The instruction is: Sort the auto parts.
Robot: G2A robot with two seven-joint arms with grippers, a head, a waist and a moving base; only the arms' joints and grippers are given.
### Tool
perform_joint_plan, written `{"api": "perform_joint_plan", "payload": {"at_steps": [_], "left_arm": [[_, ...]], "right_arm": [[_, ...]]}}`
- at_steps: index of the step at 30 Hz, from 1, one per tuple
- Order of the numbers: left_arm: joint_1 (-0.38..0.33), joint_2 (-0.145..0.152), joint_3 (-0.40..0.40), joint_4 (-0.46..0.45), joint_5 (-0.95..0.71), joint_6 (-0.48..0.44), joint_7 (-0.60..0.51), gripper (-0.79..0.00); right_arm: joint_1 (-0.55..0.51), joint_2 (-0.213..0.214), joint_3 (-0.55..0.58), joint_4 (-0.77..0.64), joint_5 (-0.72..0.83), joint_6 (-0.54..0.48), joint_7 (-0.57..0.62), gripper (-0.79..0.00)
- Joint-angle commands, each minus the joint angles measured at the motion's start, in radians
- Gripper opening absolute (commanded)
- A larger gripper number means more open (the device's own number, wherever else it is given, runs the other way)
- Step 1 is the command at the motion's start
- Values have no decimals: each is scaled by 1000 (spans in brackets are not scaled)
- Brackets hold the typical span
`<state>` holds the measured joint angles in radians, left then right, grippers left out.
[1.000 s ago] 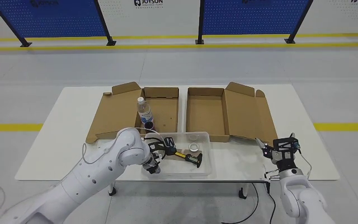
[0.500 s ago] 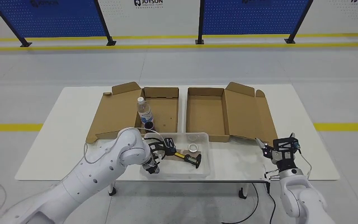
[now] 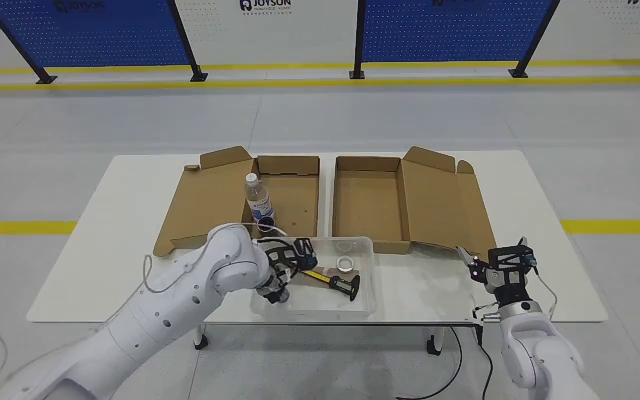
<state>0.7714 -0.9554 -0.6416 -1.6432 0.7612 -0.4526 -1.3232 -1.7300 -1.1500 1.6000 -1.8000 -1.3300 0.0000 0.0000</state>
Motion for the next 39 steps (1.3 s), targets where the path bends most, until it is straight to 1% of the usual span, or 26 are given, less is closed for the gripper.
{"api": "perform_joint_plan", "payload": {"at_steps": [1,12,19,23,29,34,39], "left_arm": [[3,4,-15,-25,-5,1,3,-785],[42,37,-109,-172,-90,-35,-10,-785],[69,56,-147,-226,-96,-41,-3,-785],[77,62,-155,-233,-95,-46,2,-785],[75,63,-159,-226,-91,-48,20,-785],[48,55,-163,-218,-50,-23,81,-785],[6,39,-163,-199,-7,34,162,-785]], "right_arm": [[0,0,0,0,0,0,0,0],[0,0,0,0,0,0,0,0],[0,0,0,0,0,0,0,0],[0,0,0,0,0,0,0,0],[0,0,0,0,0,0,0,0],[0,0,0,0,0,0,0,0],[0,0,0,0,0,0,0,0]]}}
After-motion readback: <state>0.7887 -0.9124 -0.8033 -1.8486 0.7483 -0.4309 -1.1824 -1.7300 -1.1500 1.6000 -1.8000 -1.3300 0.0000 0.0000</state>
